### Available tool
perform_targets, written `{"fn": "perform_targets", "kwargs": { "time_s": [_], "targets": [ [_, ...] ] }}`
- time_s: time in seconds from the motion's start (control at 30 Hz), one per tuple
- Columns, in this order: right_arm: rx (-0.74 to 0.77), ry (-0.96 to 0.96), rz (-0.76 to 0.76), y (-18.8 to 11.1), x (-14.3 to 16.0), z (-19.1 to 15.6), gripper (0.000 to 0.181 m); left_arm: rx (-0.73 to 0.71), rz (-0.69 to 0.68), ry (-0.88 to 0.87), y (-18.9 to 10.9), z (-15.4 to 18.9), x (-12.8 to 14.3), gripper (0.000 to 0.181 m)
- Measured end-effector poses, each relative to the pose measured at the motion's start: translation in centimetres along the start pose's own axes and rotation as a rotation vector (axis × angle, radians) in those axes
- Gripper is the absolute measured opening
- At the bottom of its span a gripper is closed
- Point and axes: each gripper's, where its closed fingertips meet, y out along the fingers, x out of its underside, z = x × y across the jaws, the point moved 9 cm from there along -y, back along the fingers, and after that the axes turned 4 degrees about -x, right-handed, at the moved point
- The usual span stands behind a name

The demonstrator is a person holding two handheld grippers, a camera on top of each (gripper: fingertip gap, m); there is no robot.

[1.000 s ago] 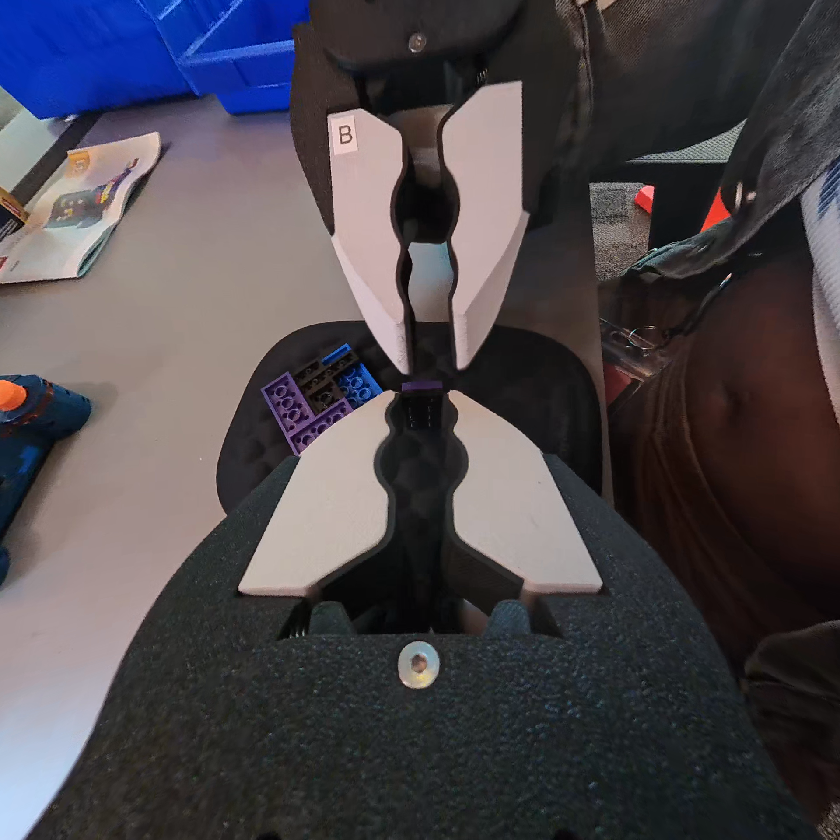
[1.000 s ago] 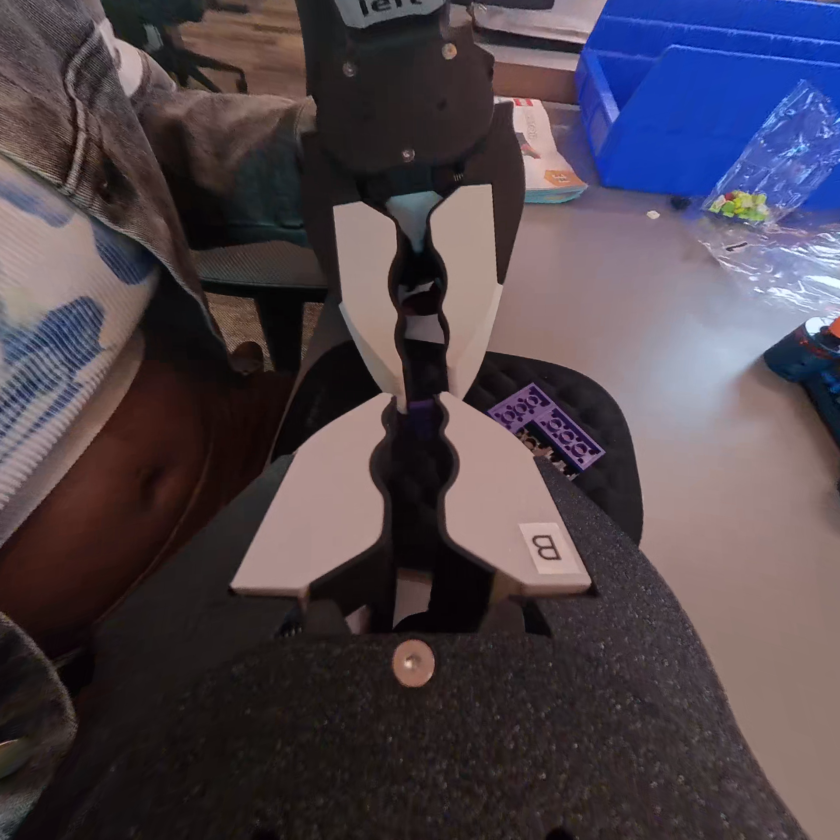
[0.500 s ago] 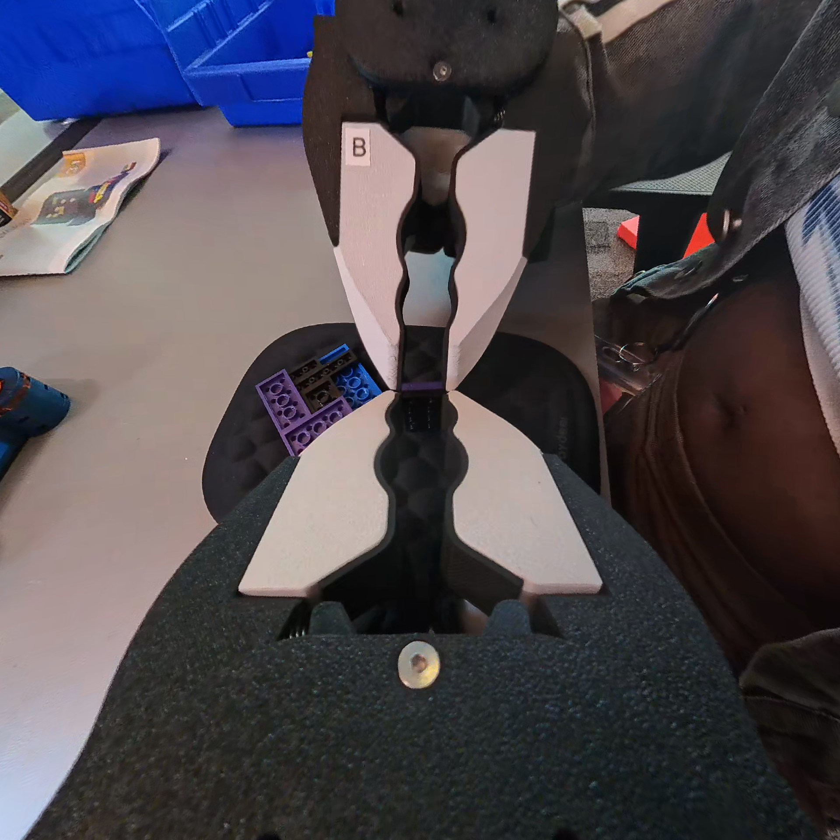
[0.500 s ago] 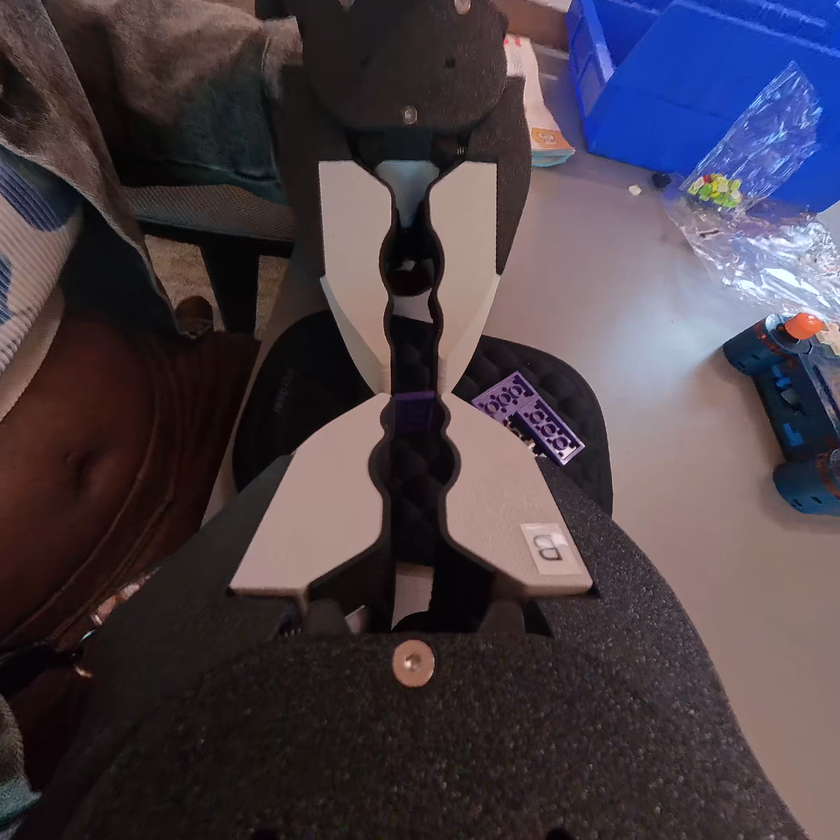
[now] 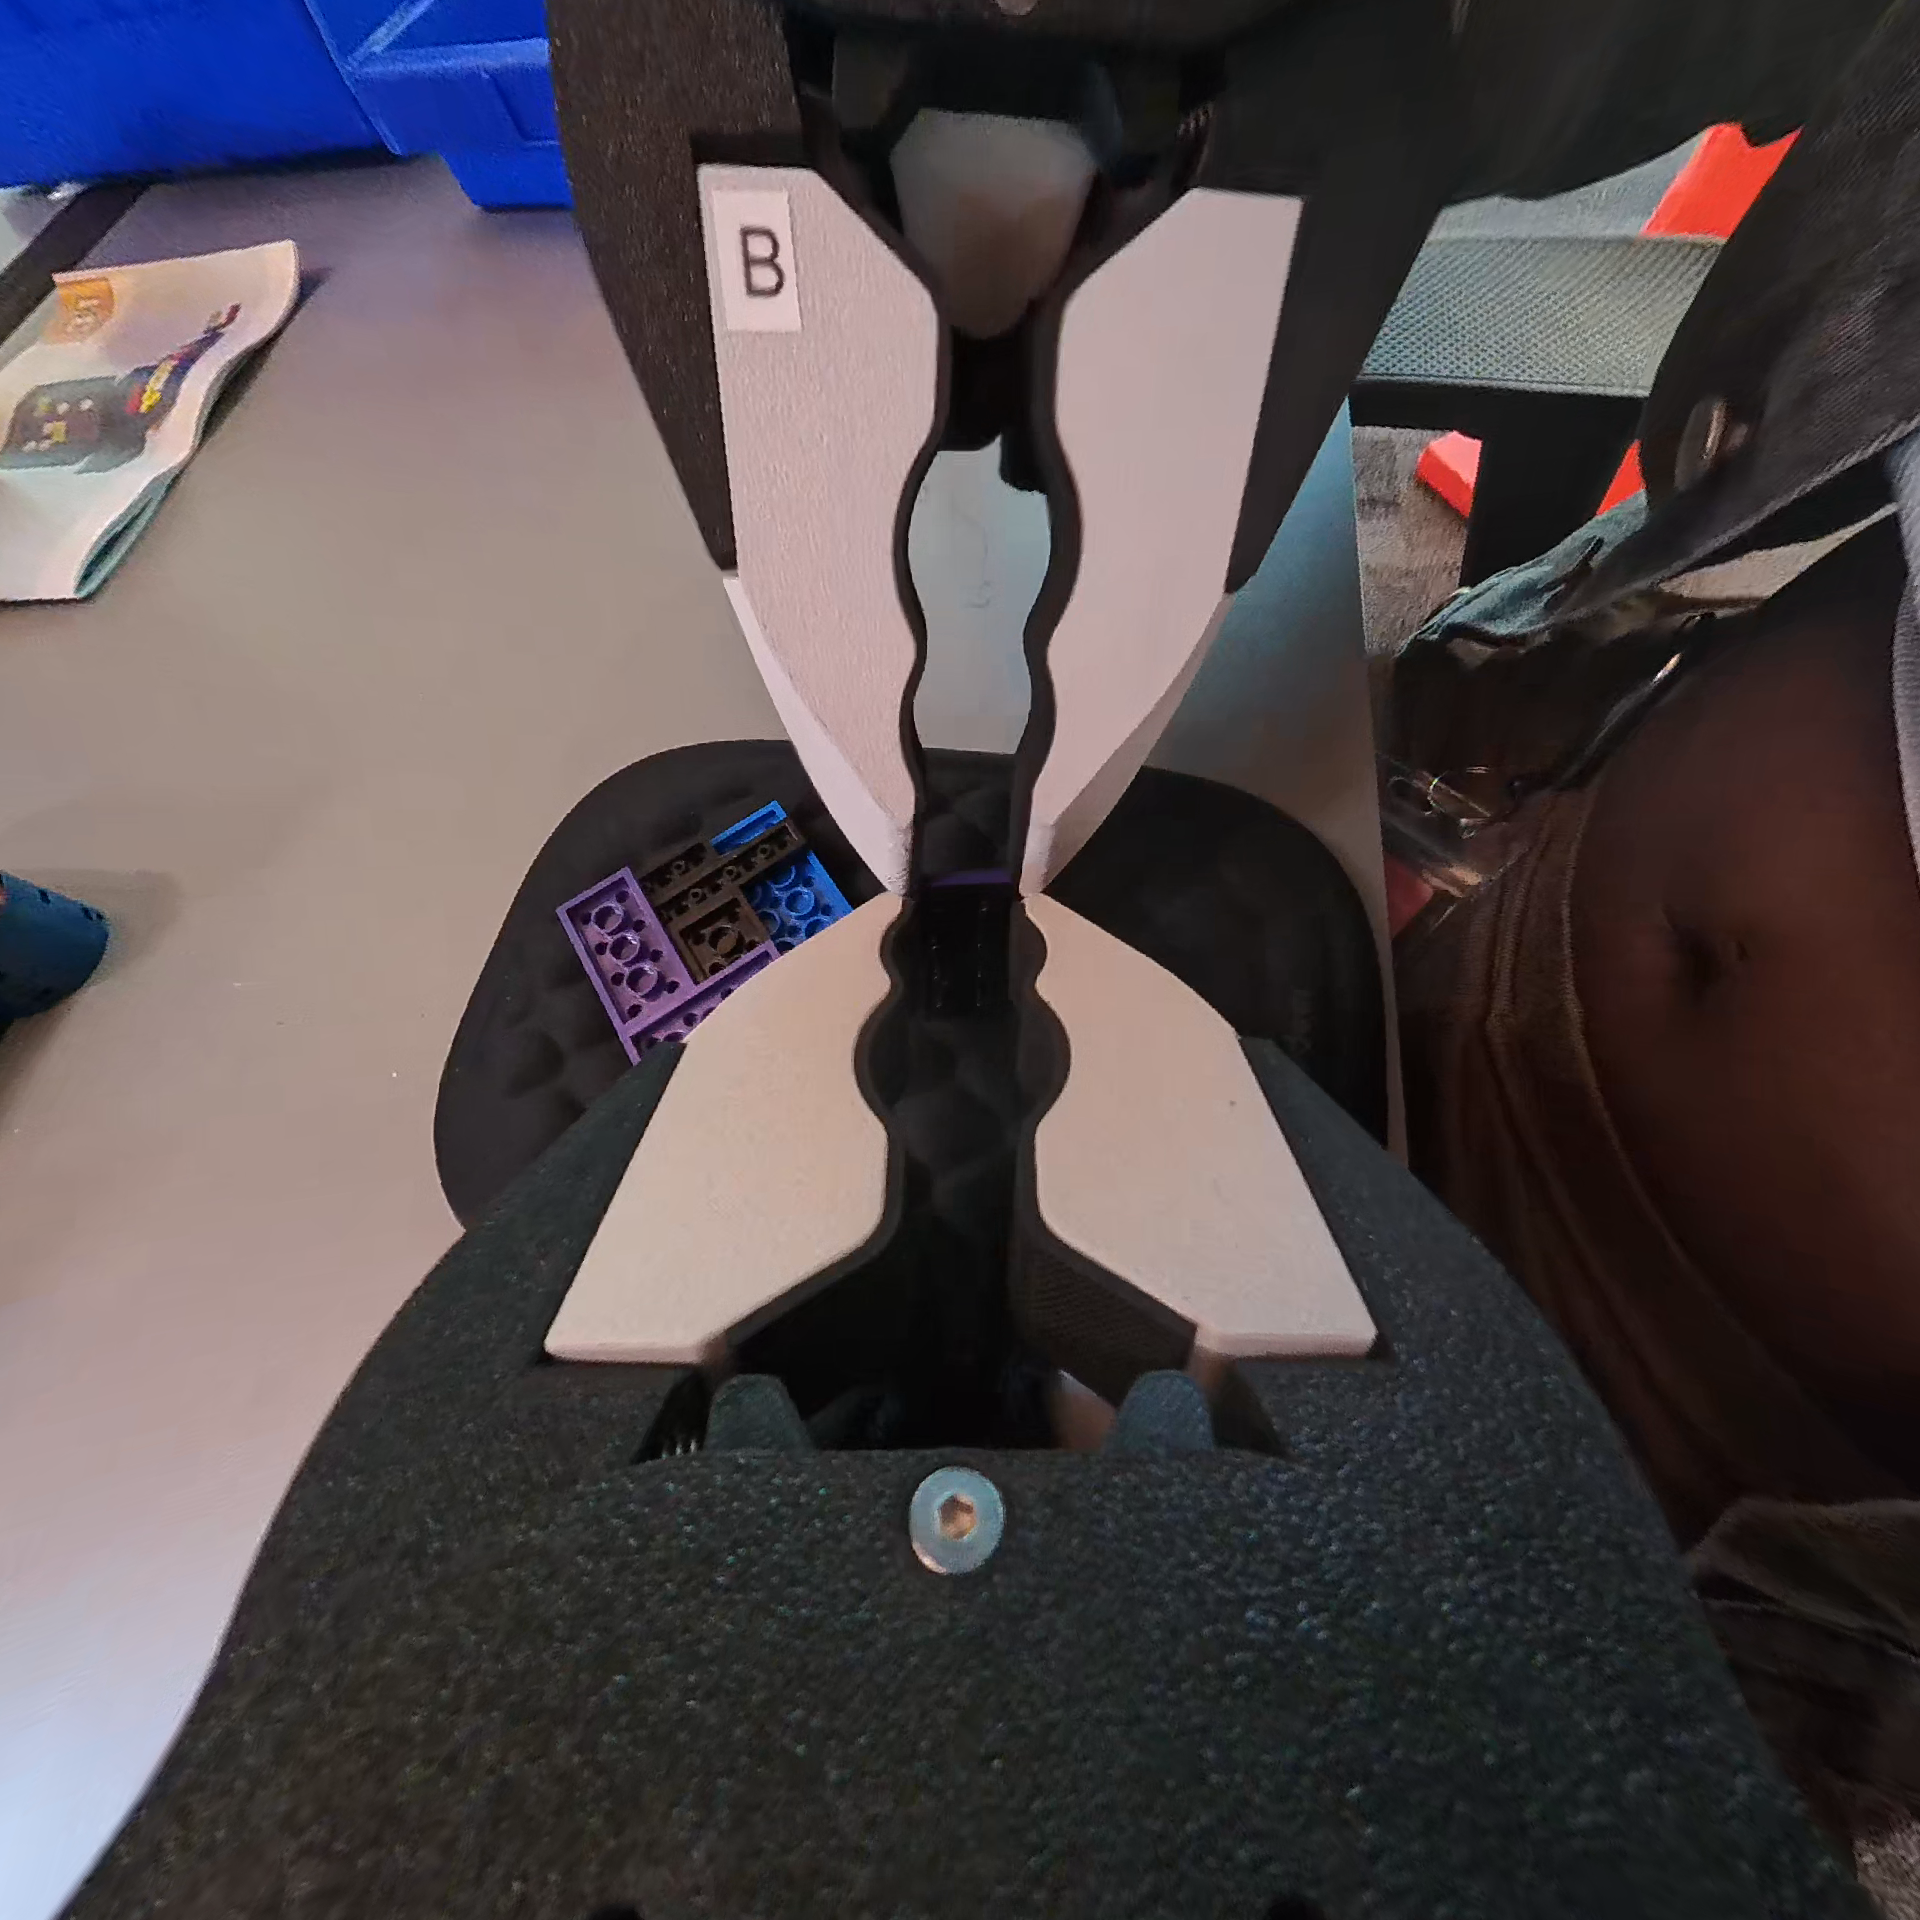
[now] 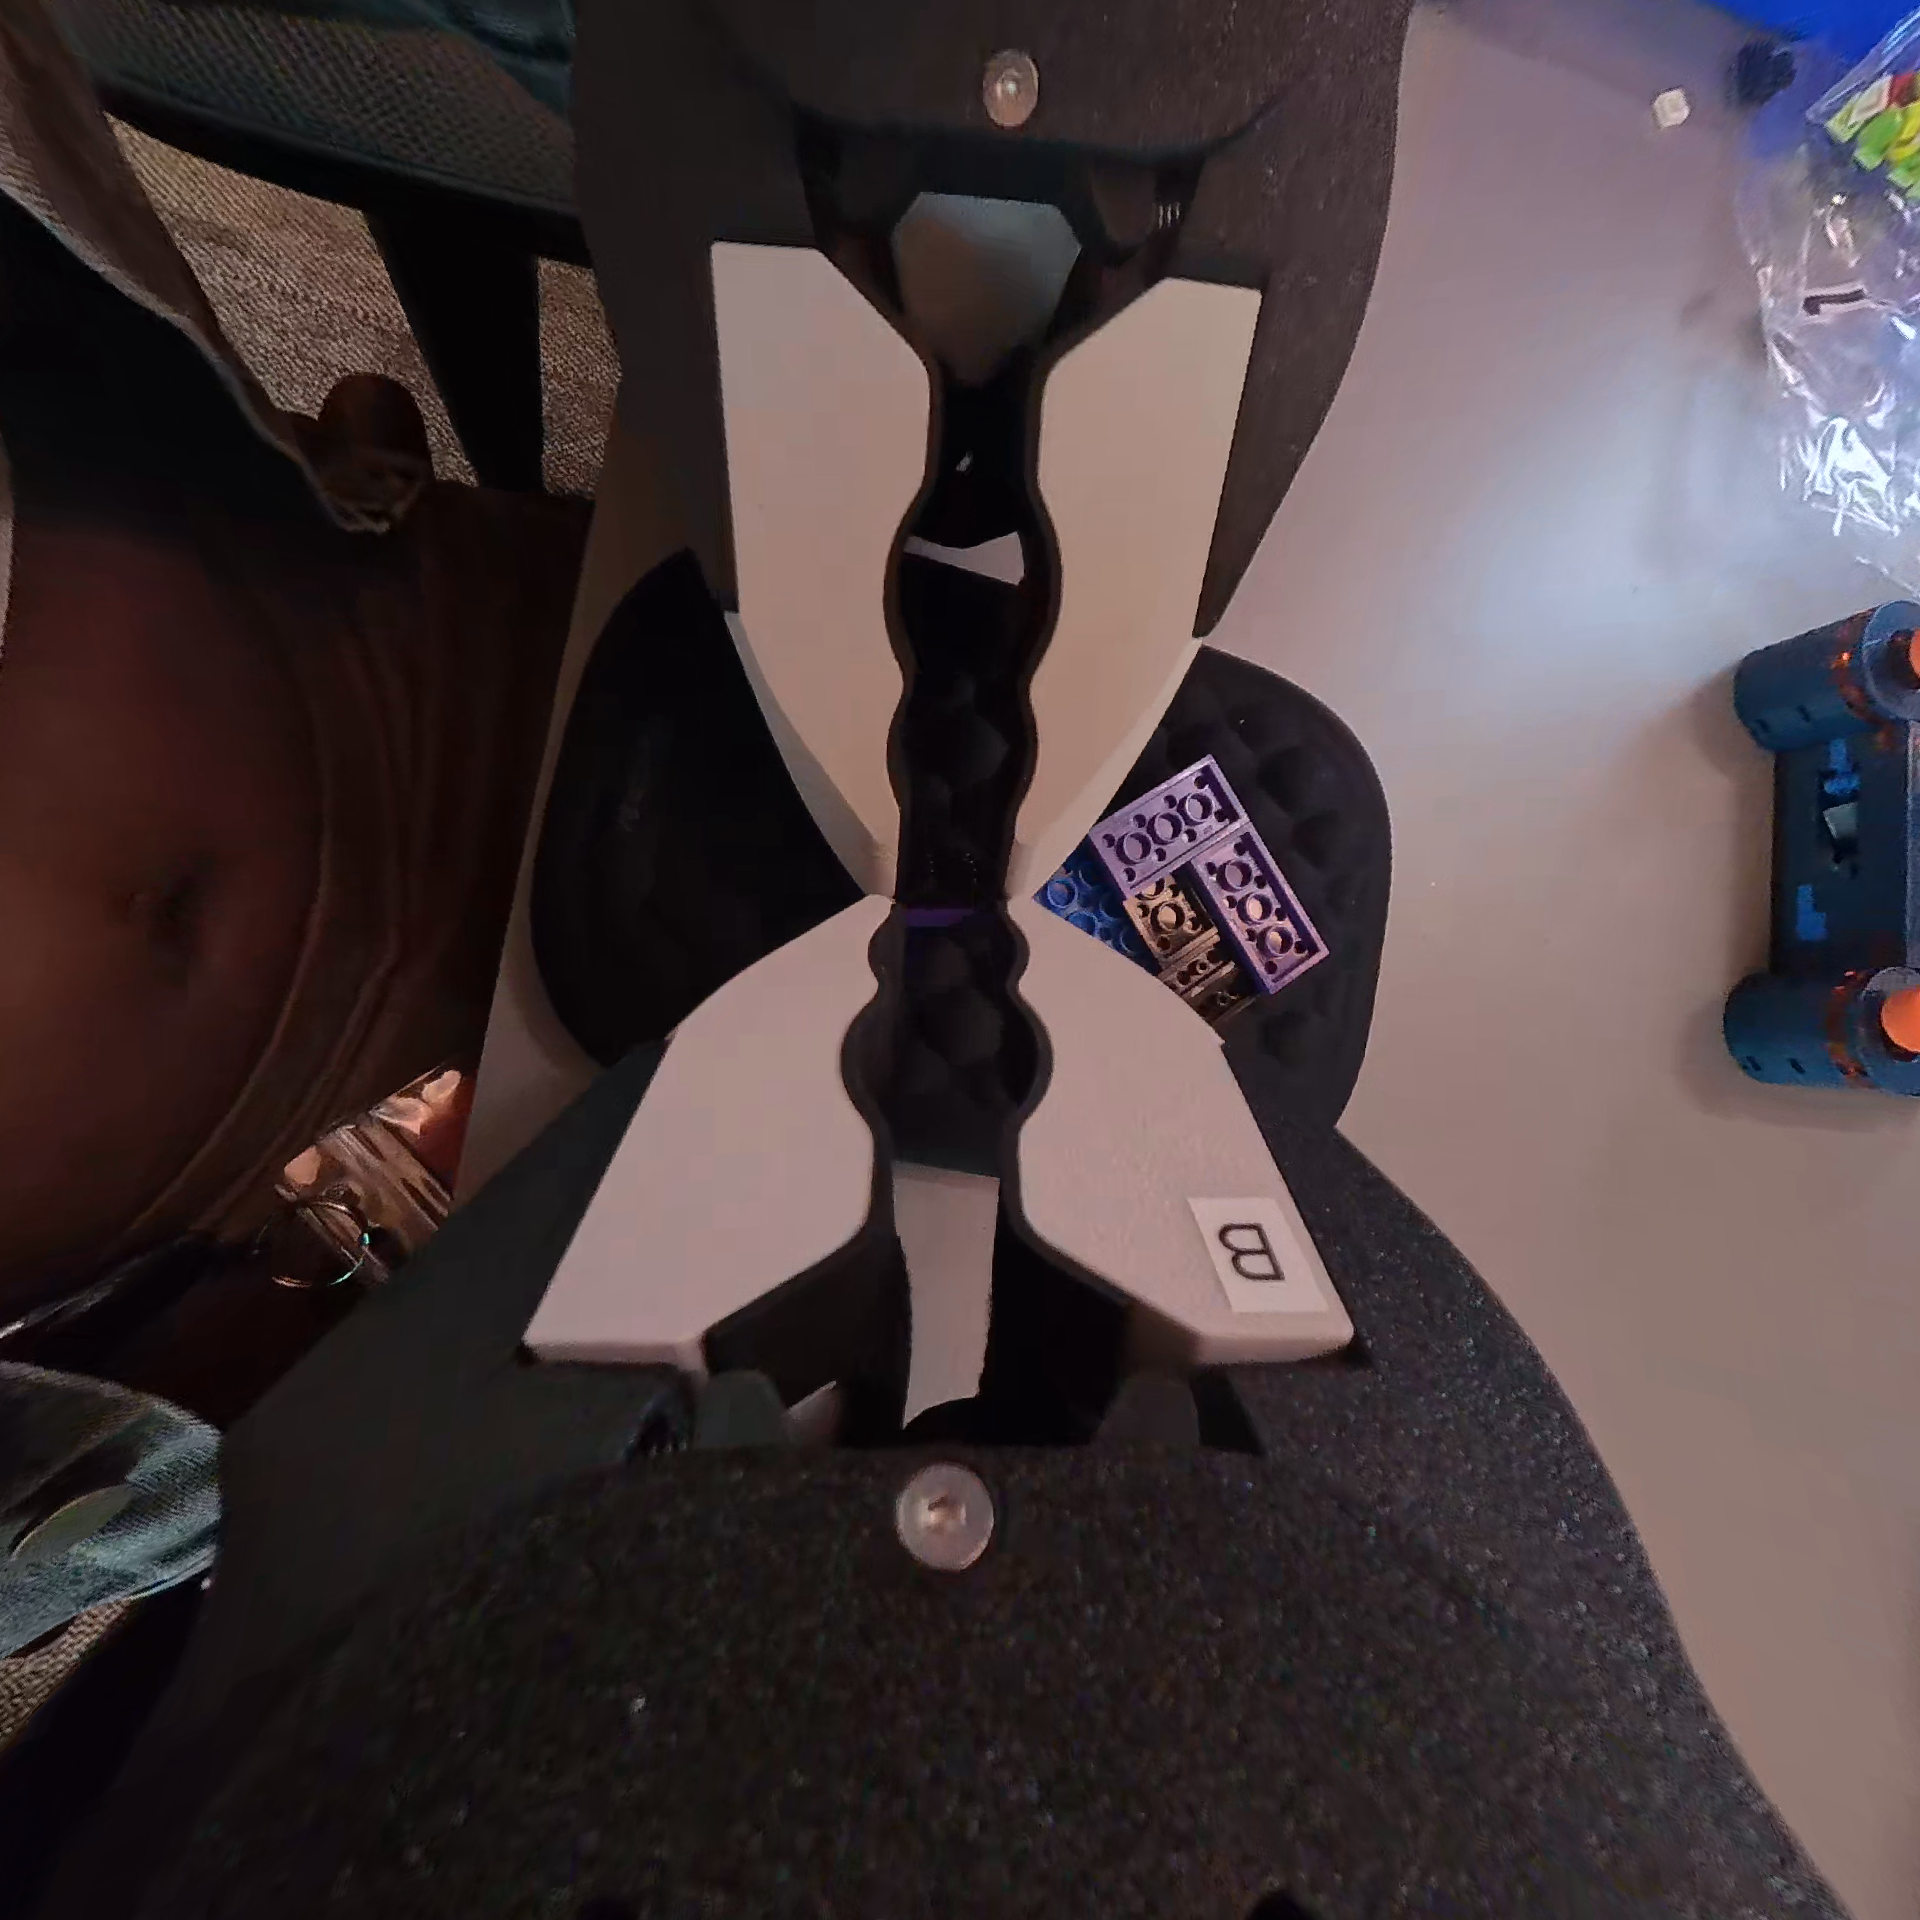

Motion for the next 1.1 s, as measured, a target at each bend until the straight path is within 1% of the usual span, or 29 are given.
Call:
{"fn": "perform_targets", "kwargs": {
  "time_s": [0.1, 0.2, 0.47, 0.63, 0.77, 0.93, 1.1],
  "targets": [
    [-0.016, 0.036, 0.041, -0.1, 0.0, 0.3, 0.015, -0.003, 0.05, -0.031, -0.3, -0.1, 0.3, 0.016],
    [-0.023, 0.039, 0.06, 0.0, -0.1, 0.4, 0.017, -0.013, 0.062, -0.024, -0.5, 0.0, 0.4, 0.016],
    [-0.035, 0.0, -0.031, 0.1, -0.6, 0.5, 0.016, -0.016, 0.055, -0.009, -0.6, 0.0, 0.3, 0.016],
    [-0.03, -0.021, -0.062, 0.4, -0.8, 0.4, 0.016, -0.026, 0.026, 0.003, -0.5, 0.1, 0.5, 0.016],
    [-0.03, -0.06, -0.104, 0.5, -1.1, 0.3, 0.016, -0.037, 0.035, 0.01, -0.6, 0.3, 0.7, 0.016],
    [0.037, -0.144, -0.13, 0.7, -1.6, -0.4, 0.015, -0.06, 0.058, 0.036, -0.9, 0.5, 1.0, 0.016],
    [0.135, -0.222, -0.219, 0.9, -2.5, -1.4, 0.015, -0.072, 0.053, 0.05, -1.2, 0.8, 1.2, 0.016]
  ]
}}
